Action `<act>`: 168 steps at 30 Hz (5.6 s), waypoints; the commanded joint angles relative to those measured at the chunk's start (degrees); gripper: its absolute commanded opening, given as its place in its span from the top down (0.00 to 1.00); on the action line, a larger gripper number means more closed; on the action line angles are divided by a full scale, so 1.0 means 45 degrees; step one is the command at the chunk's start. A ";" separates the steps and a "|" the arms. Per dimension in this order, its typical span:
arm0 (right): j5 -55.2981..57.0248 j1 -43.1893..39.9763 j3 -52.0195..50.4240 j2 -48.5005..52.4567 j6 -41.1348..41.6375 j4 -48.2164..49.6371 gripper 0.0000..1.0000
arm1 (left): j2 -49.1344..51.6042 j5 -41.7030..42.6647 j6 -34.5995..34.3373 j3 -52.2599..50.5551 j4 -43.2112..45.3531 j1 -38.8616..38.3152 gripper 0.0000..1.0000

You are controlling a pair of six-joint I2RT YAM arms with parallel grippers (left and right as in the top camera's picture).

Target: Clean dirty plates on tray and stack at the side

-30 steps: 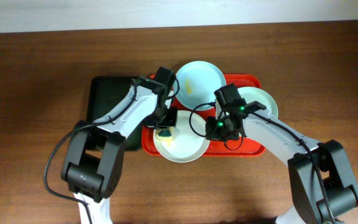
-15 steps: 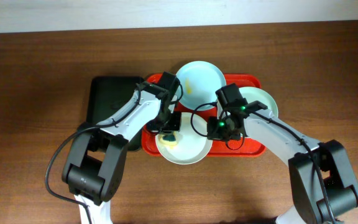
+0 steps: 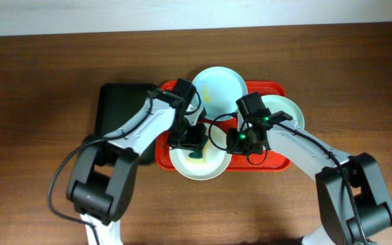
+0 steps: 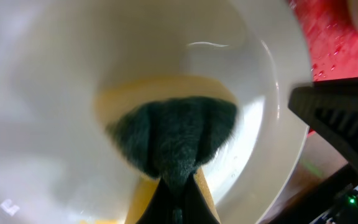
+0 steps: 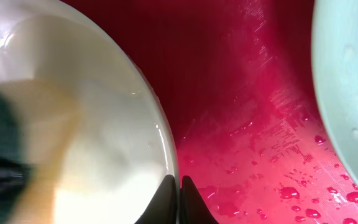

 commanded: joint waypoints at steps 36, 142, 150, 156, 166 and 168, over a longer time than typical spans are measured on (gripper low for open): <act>-0.0151 0.0068 -0.0063 0.0165 0.0010 0.0019 0.96 | 0.0121 -0.3560 -0.2351 0.0029 -0.1511 0.0136 1.00; -0.0155 0.0306 -0.0063 0.0165 0.0015 -0.0029 0.96 | -0.3973 -0.3653 -0.2803 -0.3560 0.3895 -0.0510 1.00; -0.0155 0.0306 -0.0063 0.0165 0.0015 -0.0034 0.96 | -0.3541 -0.4799 -0.2812 -0.3905 0.3191 -0.0573 1.00; -0.0151 0.0306 -0.0063 0.0165 0.0015 -0.0034 0.96 | -0.2327 -0.4974 -0.3152 -0.3905 0.3487 -0.0573 1.00; -0.0151 0.0306 -0.0063 0.0165 0.0015 -0.0024 0.96 | -0.1622 0.0223 -0.2225 -0.3109 0.3823 -0.0593 1.00; -0.0155 0.0306 -0.0063 0.0165 0.0015 -0.0029 0.96 | -0.1831 0.0602 -0.2079 -0.2492 0.3745 -0.0442 1.00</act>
